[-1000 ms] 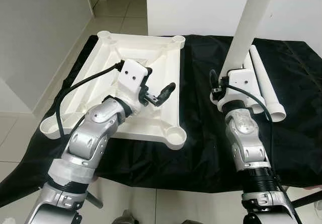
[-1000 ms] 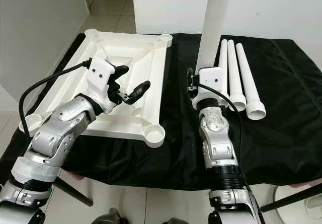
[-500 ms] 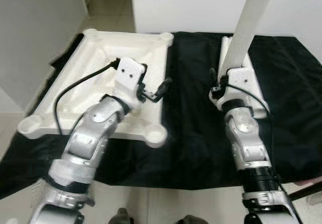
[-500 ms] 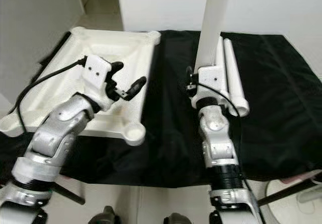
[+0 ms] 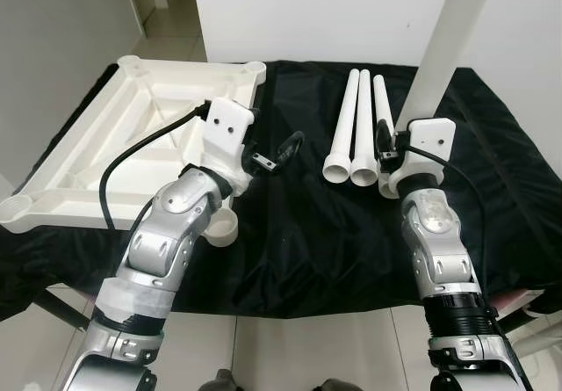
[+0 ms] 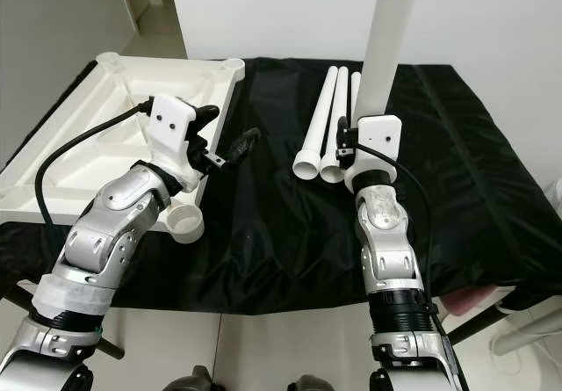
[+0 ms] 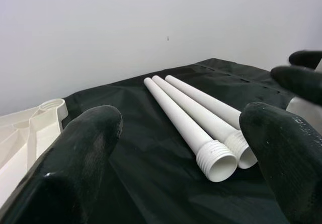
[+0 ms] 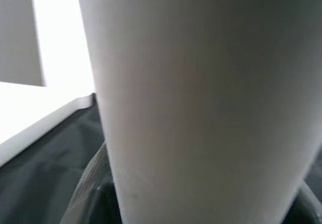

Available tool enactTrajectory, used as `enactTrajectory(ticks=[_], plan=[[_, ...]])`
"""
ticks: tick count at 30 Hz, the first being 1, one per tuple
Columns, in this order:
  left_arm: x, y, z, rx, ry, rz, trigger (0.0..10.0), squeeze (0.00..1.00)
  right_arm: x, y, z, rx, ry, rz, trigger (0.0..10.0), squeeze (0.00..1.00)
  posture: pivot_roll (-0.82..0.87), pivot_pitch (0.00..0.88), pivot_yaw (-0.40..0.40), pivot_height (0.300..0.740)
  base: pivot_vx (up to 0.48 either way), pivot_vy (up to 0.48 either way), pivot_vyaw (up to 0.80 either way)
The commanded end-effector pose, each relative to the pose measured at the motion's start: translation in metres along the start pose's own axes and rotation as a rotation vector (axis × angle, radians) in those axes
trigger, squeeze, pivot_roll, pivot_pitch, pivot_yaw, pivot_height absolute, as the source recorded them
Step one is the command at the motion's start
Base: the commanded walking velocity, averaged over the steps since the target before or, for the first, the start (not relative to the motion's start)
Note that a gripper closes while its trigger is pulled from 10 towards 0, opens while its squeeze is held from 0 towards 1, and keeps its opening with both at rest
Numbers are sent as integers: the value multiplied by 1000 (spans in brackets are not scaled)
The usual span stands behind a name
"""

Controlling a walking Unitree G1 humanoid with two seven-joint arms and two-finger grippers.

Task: Building children table

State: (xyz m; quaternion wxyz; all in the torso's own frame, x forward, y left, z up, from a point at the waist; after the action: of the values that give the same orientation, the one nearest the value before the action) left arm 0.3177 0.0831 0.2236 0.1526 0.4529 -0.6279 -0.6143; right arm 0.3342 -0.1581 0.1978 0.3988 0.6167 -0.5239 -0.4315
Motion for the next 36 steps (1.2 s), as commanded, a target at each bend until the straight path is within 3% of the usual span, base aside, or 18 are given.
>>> enactTrajectory(ticks=[1,16,24,36], plan=[[-5,-3,-1,-21,30,20,10000,0,-5,2,-3,9,17,-3,10000,0,40,0,17,740,0,0,0],[-4,-3,-1,-26,31,20,10000,0,-7,1,-3,7,21,-5,10000,0,44,0,20,740,0,425,0],[-2,-3,-2,-36,21,-42,10000,0,-7,0,-2,5,15,-7,10000,0,46,0,26,740,0,0,0],[-1,-4,-3,-43,18,-50,10000,0,-6,-1,-2,4,9,-7,10000,0,46,0,27,740,0,0,0]])
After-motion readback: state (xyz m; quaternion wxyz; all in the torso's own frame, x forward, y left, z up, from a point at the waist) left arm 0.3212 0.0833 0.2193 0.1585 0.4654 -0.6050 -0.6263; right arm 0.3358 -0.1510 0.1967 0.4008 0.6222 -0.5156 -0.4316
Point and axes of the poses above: a point about 5 cm out from each wrist's last joint towards the gripper, its own z axis pointing back from the gripper into the wrist, its own y axis along the axis of the wrist's last joint, x = y × z, the point moved 1 cm from there along -z, pointing out of the wrist towards the gripper, and after that the axes turned 15 degrees about -z, right-handed, at the moved point
